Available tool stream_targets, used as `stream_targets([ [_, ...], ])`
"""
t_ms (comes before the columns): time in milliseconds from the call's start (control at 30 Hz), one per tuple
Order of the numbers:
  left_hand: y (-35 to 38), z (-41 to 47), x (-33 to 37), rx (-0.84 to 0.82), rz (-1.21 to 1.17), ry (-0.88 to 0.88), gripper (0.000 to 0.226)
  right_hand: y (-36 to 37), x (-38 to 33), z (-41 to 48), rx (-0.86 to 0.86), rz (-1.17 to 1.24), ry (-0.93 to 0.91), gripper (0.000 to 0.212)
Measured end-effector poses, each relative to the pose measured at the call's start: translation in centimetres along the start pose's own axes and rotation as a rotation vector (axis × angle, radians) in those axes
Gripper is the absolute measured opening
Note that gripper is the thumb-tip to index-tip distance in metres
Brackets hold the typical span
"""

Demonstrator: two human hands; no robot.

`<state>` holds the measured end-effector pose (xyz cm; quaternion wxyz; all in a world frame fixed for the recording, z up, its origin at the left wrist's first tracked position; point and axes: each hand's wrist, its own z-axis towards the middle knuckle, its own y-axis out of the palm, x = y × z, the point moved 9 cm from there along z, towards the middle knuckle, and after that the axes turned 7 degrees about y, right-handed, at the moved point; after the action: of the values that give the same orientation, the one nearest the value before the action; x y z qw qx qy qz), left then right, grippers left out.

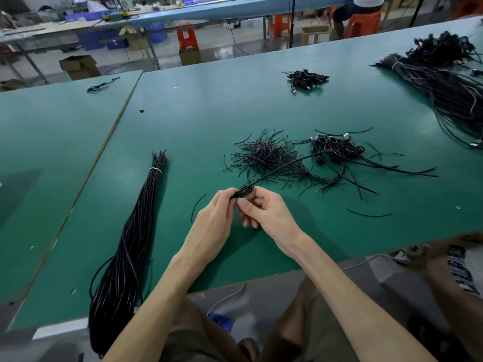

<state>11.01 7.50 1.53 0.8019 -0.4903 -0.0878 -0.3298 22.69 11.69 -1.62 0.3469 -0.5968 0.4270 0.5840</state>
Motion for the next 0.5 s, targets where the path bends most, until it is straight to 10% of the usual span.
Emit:
stream_targets([
  [500,-0.3,0.3,-1.5,0.057,-0.178,-0.013,0.016,0.1,0.0,0.0,0.047,-0.002,-0.022,0.004],
])
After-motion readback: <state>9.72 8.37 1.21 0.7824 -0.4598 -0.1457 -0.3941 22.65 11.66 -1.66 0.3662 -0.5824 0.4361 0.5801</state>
